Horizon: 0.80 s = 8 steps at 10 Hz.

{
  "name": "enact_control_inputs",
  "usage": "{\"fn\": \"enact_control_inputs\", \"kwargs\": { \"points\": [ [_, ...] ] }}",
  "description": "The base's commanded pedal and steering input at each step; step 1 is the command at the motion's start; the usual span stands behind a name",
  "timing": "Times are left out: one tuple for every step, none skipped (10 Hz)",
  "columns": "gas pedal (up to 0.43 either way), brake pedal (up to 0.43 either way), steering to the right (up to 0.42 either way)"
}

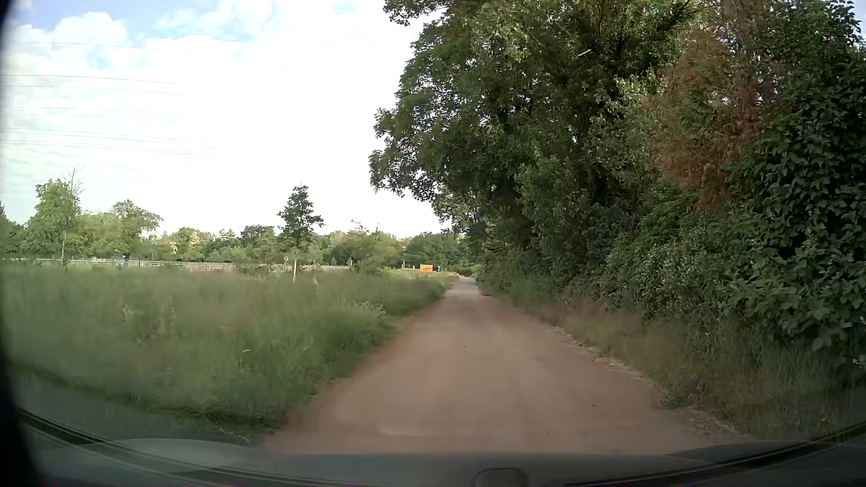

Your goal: Follow the waypoints while adhering to traffic rules and regulations

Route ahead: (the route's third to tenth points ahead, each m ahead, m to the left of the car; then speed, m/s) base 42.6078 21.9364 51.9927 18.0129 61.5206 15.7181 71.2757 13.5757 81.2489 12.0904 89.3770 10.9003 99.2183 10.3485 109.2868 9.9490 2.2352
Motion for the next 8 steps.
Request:
{"fn": "enact_control_inputs", "kwargs": {
  "points": [
    [0.0,0.03,0.003],
    [0.0,0.03,0.002],
    [0.0,0.03,0.002],
    [0.0,0.03,0.002],
    [0.0,0.03,0.003],
    [0.0,0.03,0.003],
    [0.0,0.03,0.003],
    [0.0,0.03,0.003]
  ]
}}
